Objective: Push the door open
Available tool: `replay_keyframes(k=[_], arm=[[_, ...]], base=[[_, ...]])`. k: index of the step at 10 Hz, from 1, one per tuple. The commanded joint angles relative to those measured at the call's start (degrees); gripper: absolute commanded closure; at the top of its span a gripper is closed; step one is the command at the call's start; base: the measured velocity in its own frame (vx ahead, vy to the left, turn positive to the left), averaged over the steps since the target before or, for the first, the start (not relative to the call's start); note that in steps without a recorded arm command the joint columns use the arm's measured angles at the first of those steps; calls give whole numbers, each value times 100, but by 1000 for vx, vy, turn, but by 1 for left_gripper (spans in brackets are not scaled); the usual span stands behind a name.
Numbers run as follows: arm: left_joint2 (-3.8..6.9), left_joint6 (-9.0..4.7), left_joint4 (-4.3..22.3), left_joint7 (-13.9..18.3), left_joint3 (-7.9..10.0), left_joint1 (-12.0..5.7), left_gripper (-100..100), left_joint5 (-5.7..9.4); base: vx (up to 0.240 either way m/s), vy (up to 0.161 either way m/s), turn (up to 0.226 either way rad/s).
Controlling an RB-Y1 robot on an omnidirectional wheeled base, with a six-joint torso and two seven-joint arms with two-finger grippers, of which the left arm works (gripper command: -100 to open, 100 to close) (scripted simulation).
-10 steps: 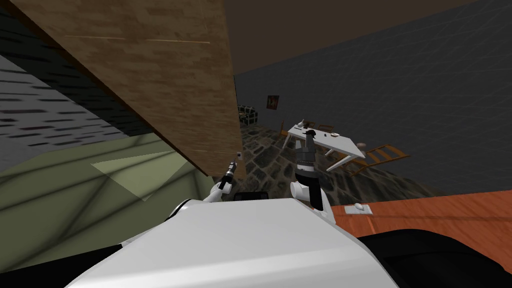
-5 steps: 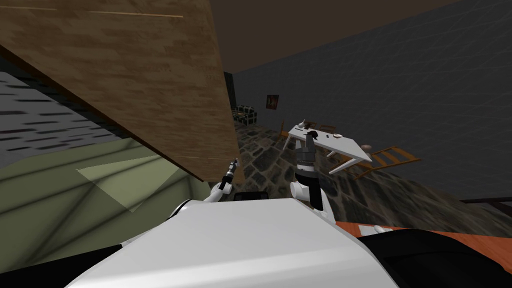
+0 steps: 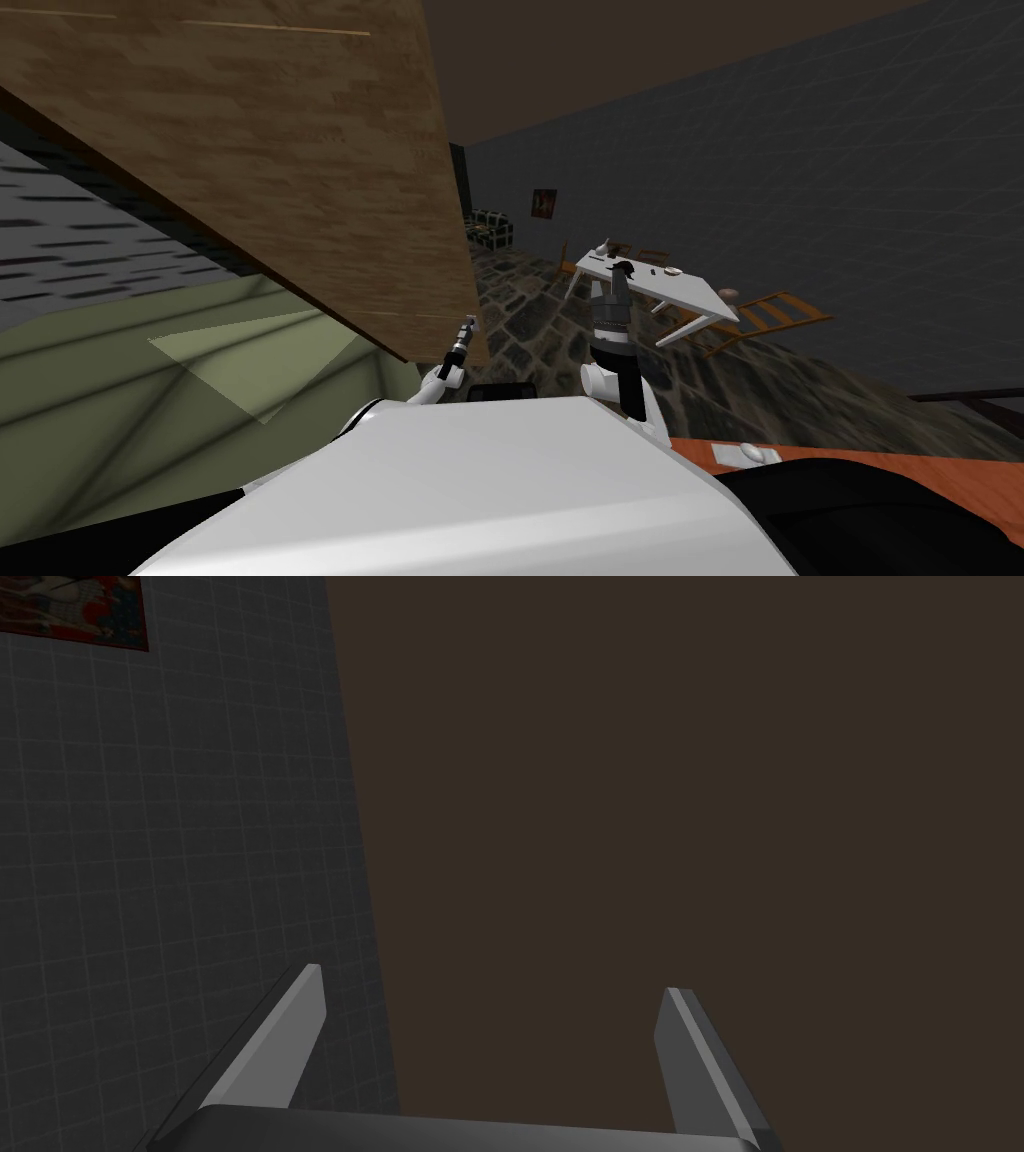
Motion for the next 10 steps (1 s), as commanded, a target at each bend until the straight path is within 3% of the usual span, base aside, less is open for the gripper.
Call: replay_keyframes(k=[1, 5, 7, 10], arm=[[4, -13, -9, 4, 5, -7, 100, 4], [63, 36, -5, -78, 176, 4, 100, 121], [106, 71, -11, -155, 349, 5, 100, 239], [120, 85, -14, -188, 423, 6, 100, 289]], base=[[0, 0, 0], [151, -77, 45], [189, -112, 64], [83, -49, 22]])
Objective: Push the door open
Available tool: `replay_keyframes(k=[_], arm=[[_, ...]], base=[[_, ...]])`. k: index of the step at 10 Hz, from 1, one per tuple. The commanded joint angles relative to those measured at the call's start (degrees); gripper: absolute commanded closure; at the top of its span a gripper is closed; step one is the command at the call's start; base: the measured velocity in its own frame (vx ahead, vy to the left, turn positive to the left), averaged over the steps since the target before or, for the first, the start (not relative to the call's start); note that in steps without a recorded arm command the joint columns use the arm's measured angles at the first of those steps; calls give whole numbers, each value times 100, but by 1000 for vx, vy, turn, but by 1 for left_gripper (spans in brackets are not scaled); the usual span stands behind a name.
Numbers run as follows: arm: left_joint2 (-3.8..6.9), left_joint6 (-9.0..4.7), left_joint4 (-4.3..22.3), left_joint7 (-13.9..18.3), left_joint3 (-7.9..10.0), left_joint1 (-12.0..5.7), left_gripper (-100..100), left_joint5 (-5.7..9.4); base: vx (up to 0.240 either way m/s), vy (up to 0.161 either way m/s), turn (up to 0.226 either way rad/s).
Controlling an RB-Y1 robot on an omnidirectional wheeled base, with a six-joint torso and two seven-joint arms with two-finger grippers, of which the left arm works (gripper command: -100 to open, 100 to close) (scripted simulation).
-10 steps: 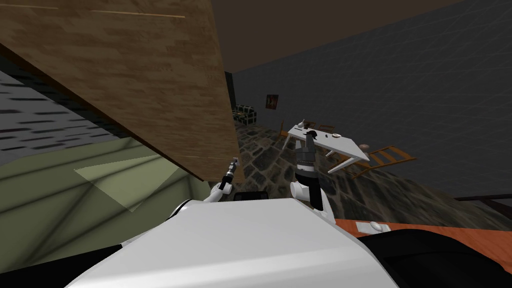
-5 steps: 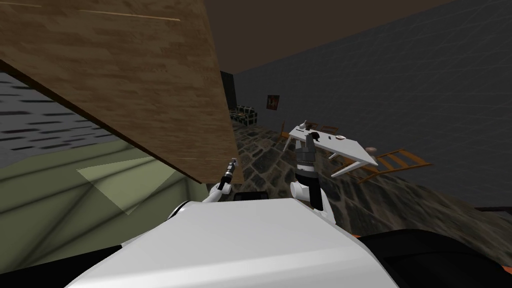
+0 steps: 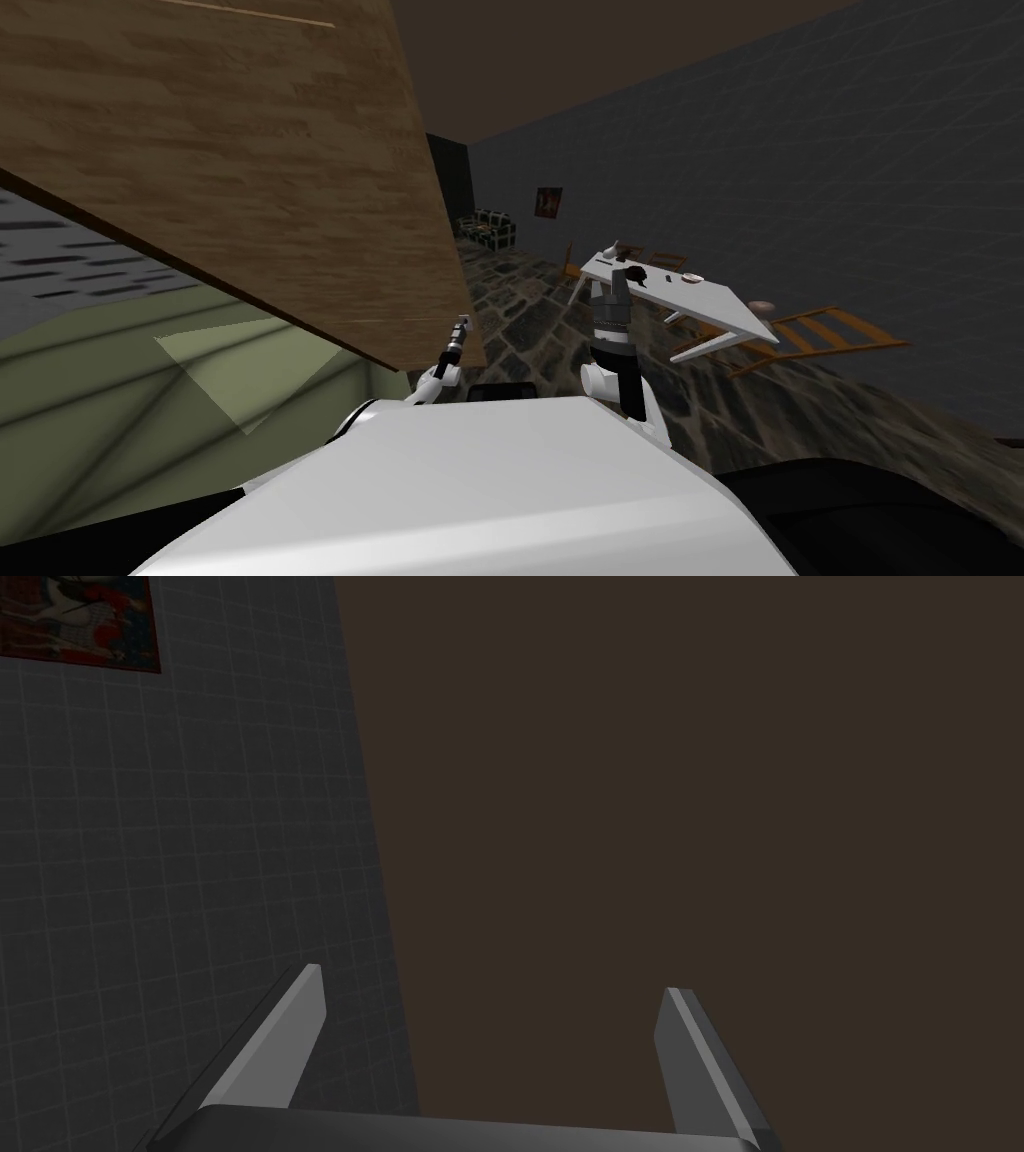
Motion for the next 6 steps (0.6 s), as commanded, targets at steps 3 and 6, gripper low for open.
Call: replay_keyframes(k=[3, 6], arm=[[44, 102, -115, -106, 219, 60, 100, 147], [54, 134, -121, -178, 380, 61, 100, 257]], base=[[139, -122, 77], [170, -77, 53]])
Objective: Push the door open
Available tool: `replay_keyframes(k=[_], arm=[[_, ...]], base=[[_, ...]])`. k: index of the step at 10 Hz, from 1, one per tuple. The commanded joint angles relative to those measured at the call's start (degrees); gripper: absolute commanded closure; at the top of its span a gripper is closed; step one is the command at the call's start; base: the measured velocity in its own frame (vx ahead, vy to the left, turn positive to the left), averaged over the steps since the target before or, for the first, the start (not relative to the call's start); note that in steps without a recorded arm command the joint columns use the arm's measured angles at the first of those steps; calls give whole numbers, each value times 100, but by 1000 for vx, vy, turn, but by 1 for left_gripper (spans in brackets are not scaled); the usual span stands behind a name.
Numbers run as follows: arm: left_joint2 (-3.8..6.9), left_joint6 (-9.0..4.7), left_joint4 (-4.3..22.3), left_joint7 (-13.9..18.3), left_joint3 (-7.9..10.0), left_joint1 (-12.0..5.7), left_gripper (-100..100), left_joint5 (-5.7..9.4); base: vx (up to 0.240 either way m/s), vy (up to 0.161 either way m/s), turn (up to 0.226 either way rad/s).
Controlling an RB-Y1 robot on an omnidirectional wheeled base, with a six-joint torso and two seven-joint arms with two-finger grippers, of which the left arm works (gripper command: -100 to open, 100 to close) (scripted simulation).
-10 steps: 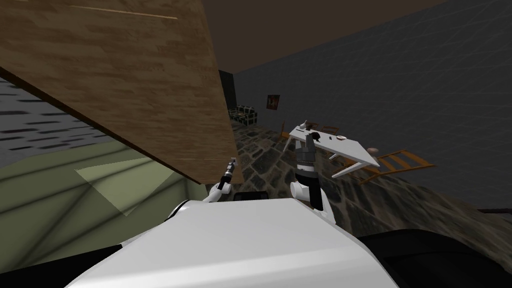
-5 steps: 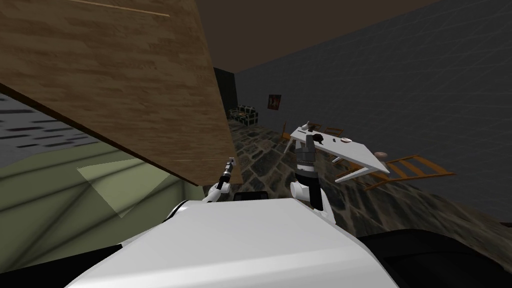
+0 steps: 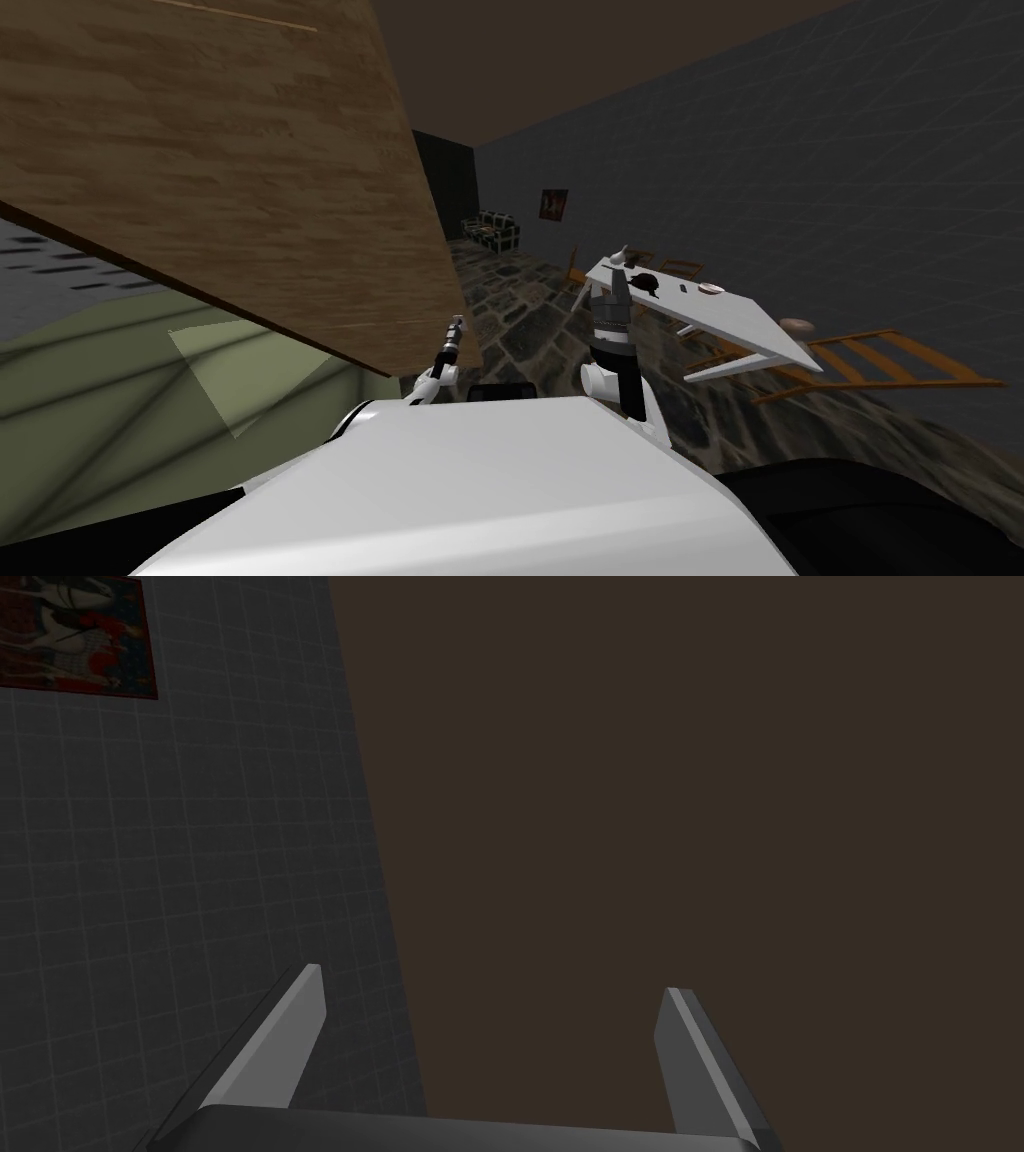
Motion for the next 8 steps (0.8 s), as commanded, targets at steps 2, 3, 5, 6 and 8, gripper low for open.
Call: replay_keyframes(k=[2, 3, 5, 6, 8], arm=[[8, 98, -231, -22, 32, 92, 100, 20], [12, 45, -142, -17, 34, 50, 100, 22], [52, 54, -147, -72, 159, 60, 100, 108], [66, 54, -145, -93, 208, 66, 100, 141], [82, 55, -144, -116, 262, 73, 100, 178]], base=[[96, -32, 13], [27, -3, -1], [166, -61, 46], [202, -59, 68], [168, -61, 34]])
